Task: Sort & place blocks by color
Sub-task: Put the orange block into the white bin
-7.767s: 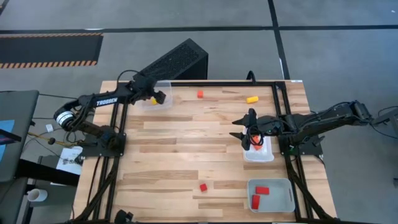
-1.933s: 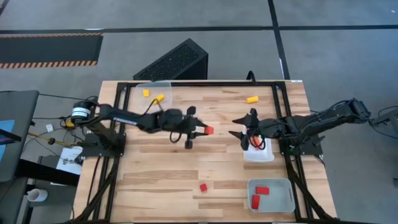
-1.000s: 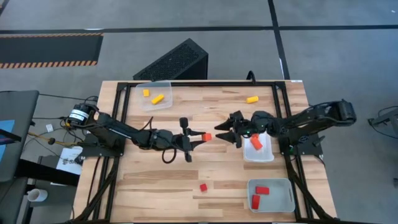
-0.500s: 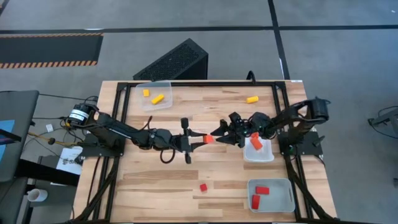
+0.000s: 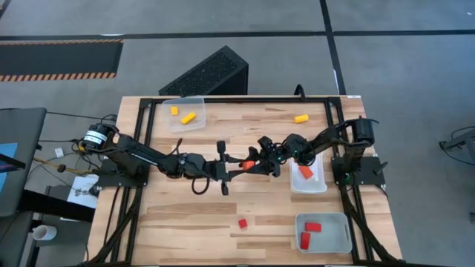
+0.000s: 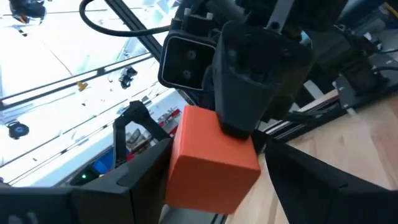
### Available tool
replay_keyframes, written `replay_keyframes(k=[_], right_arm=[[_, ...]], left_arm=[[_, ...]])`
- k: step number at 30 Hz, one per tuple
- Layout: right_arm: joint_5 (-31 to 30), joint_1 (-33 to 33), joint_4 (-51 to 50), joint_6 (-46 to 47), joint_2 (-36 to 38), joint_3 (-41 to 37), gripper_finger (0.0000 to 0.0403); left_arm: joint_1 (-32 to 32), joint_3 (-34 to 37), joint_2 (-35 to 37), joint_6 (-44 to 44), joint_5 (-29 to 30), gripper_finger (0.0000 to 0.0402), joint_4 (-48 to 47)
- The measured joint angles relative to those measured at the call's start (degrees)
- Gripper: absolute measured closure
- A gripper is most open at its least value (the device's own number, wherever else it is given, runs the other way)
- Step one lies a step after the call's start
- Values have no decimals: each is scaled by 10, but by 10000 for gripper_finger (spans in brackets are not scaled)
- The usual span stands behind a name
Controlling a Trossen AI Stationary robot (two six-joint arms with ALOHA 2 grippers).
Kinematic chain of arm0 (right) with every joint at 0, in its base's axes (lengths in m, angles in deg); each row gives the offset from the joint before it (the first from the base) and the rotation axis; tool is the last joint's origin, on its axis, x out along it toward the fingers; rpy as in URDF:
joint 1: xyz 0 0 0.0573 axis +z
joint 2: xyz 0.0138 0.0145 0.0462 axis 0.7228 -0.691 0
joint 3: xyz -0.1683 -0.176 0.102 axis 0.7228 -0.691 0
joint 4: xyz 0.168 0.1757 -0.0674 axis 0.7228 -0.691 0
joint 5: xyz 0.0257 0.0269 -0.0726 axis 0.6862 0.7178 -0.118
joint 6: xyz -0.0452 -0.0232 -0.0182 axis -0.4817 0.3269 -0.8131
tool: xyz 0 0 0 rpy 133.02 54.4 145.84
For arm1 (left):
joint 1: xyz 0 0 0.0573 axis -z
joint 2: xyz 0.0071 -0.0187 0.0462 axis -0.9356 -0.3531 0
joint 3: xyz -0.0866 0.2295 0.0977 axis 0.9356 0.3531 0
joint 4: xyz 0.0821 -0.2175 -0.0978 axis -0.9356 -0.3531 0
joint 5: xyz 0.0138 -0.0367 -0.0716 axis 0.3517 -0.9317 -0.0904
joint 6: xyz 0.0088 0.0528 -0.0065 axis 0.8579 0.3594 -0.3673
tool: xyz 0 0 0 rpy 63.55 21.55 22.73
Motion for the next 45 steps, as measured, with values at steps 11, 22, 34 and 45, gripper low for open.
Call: replay_keyframes(k=[11,22,34,45], right_arm=[[4,-1,1,-3,9,3,130],[27,-7,-5,3,9,3,229],[72,-35,-4,30,9,3,252],[228,-49,-55,62,122,3,268]], left_arm=[[0,0,0,4,7,307,-16],[1,-1,0,8,7,307,-24],[2,0,11,-46,49,201,-36],[12,0,108,-109,82,129,-140]])
